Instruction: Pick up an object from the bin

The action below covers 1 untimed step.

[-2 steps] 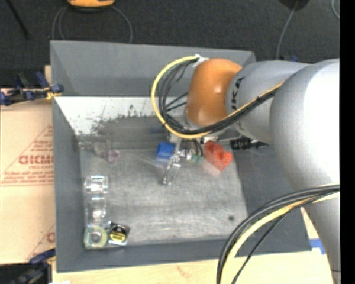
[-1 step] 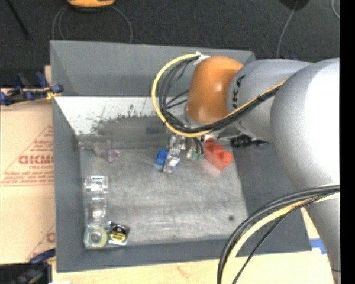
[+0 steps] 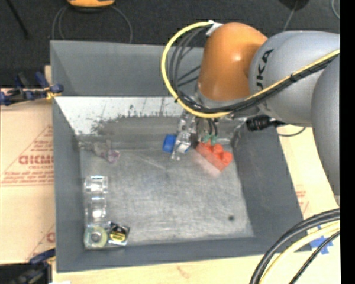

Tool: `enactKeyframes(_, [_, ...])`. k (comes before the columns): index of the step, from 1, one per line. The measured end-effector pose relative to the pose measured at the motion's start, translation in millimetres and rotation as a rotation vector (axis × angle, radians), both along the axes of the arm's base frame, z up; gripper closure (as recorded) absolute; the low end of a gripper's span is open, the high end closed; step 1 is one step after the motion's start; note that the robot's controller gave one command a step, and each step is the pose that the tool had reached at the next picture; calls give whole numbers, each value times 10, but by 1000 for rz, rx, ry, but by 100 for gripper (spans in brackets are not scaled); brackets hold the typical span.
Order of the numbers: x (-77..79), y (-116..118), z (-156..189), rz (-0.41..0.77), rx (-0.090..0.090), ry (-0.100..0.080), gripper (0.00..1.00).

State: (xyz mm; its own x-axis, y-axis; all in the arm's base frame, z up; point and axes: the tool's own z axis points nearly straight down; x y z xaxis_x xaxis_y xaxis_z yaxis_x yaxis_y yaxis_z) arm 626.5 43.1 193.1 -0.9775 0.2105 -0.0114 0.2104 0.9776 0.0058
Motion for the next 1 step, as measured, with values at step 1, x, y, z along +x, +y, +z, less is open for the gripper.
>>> enactKeyframes(1, [-8, -14, 511, 49, -6, 1, 100])
